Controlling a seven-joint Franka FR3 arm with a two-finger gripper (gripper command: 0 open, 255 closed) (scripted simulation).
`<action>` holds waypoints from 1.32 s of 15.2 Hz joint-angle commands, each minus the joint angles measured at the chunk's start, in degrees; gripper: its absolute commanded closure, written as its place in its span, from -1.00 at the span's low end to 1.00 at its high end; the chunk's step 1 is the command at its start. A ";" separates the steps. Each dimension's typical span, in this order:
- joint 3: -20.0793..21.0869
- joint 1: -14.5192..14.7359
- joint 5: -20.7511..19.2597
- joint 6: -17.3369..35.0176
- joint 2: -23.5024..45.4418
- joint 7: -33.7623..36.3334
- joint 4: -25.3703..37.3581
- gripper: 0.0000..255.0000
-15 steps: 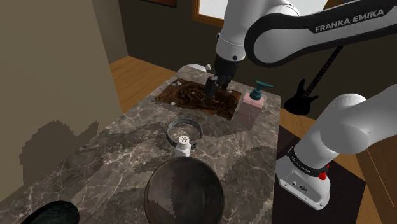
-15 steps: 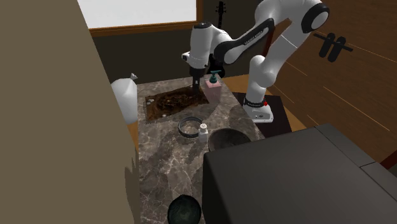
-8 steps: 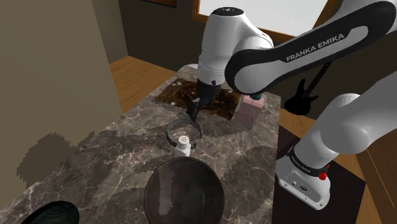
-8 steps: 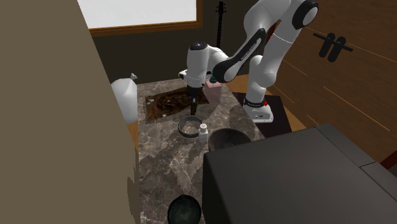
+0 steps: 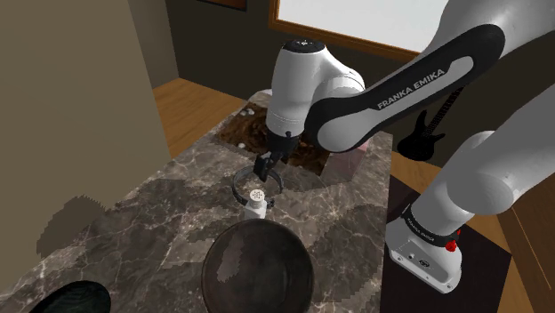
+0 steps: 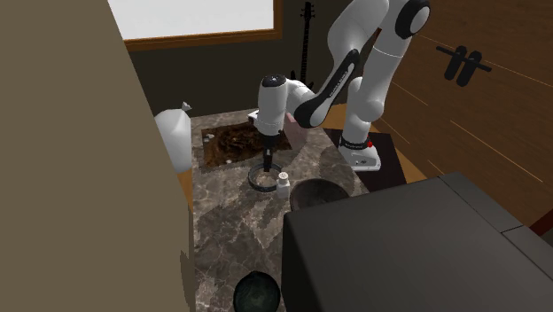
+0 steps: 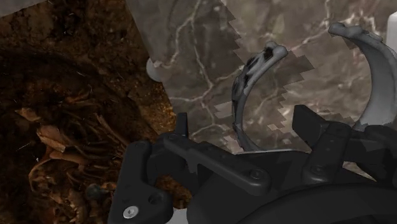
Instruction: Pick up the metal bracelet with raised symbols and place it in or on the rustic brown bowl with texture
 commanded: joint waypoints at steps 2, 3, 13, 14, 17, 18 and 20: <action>0.25 -0.33 -0.77 1.34 1.06 0.55 -0.38 -1.00; 0.24 -0.33 -0.76 1.34 1.06 0.55 -0.38 -1.00; 0.24 -0.33 -0.76 1.34 1.05 0.55 -0.38 1.00; 0.24 -0.33 -0.76 1.34 1.05 0.54 -0.38 1.00; 0.25 -0.33 -0.77 1.34 1.06 0.55 -0.38 1.00; 0.25 -0.33 -0.77 1.34 1.06 0.55 -0.38 1.00; -0.16 0.03 0.25 -0.45 -0.35 -0.31 0.17 1.00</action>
